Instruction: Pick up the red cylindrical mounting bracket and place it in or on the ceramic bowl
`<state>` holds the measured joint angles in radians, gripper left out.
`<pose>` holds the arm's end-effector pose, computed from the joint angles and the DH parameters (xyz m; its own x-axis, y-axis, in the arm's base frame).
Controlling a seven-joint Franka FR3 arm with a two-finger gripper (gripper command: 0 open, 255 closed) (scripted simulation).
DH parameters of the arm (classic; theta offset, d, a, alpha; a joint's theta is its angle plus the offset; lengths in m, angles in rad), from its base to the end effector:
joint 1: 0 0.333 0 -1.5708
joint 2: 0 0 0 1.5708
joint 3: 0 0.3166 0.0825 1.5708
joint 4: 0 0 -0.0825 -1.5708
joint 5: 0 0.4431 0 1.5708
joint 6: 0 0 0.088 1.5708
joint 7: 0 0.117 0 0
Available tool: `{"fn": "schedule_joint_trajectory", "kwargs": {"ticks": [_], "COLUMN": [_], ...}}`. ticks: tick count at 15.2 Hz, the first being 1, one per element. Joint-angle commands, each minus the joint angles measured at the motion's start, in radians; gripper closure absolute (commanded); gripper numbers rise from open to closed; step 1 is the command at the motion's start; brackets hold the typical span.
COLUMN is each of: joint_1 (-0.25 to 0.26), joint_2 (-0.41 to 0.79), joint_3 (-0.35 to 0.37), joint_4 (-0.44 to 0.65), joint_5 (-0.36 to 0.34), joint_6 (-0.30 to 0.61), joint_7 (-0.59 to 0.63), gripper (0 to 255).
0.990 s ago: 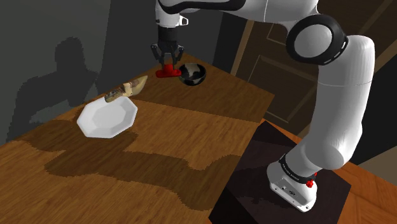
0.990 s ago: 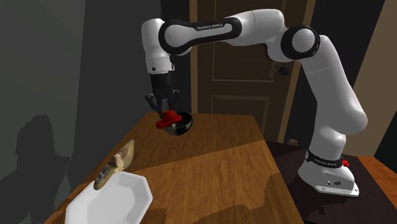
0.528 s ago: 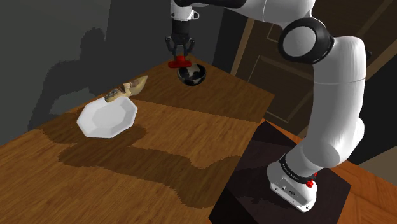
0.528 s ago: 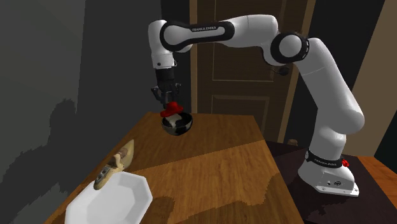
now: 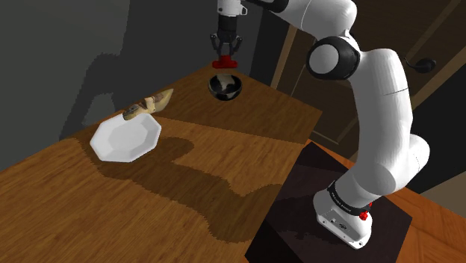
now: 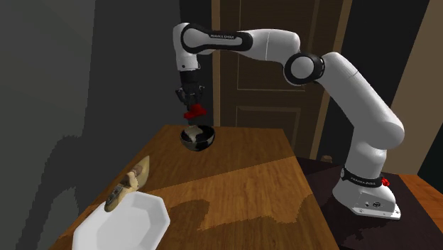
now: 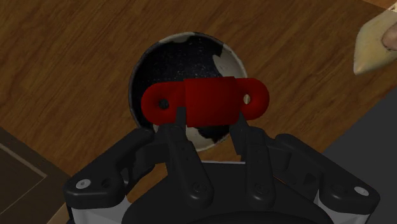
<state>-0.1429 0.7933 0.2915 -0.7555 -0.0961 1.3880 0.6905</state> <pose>0.7909 0.0093 0.4710 0.7995 -0.5741 -0.1769 -0.5827 -0.8126 0.0034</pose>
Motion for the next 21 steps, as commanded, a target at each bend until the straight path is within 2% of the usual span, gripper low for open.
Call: {"fn": "schedule_joint_trajectory", "kwargs": {"ticks": [1, 5, 11, 16, 21], "joint_1": [-0.011, -0.033, -0.050, -0.059, -0.060], "joint_2": [0.038, -0.008, -0.036, -0.041, -0.041], "joint_3": [-0.008, -0.004, -0.002, -0.003, -0.003], "joint_4": [0.060, -0.079, -0.210, -0.288, -0.293], "joint_5": [-0.006, 0.000, 0.004, 0.004, 0.004], "joint_6": [-0.025, 0.065, 0.167, 0.238, 0.243], "joint_7": [-0.027, -0.027, -0.028, -0.030, -0.030], "gripper": [255, 255, 255, 255, 255]}}
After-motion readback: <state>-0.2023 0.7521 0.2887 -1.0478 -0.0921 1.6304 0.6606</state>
